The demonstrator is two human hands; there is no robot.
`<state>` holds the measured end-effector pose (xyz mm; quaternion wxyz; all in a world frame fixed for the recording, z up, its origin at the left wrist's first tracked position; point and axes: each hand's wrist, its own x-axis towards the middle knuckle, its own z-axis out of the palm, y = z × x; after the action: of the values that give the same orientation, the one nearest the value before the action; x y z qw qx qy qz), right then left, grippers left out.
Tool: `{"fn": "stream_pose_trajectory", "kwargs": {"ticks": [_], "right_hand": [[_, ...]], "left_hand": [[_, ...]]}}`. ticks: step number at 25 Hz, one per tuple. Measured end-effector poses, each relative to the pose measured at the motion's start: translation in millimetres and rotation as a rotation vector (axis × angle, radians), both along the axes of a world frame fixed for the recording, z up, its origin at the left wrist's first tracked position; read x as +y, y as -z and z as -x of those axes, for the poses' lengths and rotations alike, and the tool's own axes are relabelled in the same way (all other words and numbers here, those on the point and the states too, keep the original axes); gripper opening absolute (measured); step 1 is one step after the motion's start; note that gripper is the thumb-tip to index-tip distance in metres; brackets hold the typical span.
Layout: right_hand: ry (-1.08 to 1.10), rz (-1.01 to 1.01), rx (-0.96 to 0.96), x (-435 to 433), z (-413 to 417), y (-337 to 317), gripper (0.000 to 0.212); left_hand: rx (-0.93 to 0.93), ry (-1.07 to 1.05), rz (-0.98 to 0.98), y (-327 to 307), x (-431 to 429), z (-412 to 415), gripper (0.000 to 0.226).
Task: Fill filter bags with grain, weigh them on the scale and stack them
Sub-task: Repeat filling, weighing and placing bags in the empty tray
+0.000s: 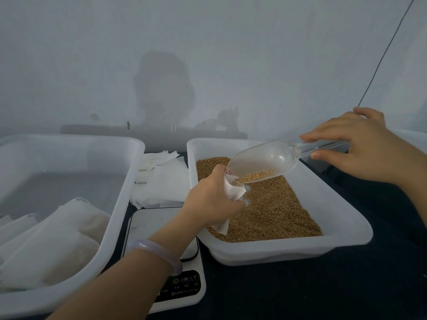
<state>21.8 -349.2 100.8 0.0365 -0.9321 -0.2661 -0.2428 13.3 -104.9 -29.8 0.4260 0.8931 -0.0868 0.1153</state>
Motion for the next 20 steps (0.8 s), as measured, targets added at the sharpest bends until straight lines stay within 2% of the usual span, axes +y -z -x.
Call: {"fn": "stream_pose_trajectory", "kwargs": {"ticks": [2, 5, 7, 9, 12, 15, 16, 18, 20], "right_hand": [[0.005, -0.051, 0.071, -2, -3, 4, 0.031], [0.041, -0.216, 0.29, -8, -6, 18, 0.032], [0.104, -0.257, 0.396, -15, -9, 35, 0.028], [0.18, -0.211, 0.464, -17, -13, 57, 0.029], [0.228, -0.064, 0.615, -7, -13, 90, 0.027], [0.235, 0.092, 0.663, 6, -15, 109, 0.037], [0.212, 0.059, 0.63, 11, -15, 109, 0.044], [0.084, -0.239, 0.587, 29, -14, 101, 0.052], [-0.162, -0.602, 0.751, 58, -5, 86, 0.055]], "left_hand": [[0.001, 0.001, 0.012, 0, 0, 0, 0.049], [0.004, -0.009, 0.026, 1, 0, 0, 0.048], [0.015, -0.02, 0.056, 1, 0, -1, 0.047], [0.027, -0.028, 0.093, 2, 1, -1, 0.042], [0.02, 0.02, 0.204, 0, 2, 2, 0.016], [0.061, 0.151, 0.346, -13, 8, 8, 0.022], [0.097, 0.216, 0.423, -22, 12, 10, 0.023], [0.172, 0.334, 0.566, -40, 24, 12, 0.019], [0.247, 0.425, 0.608, -55, 36, 13, 0.029]]}}
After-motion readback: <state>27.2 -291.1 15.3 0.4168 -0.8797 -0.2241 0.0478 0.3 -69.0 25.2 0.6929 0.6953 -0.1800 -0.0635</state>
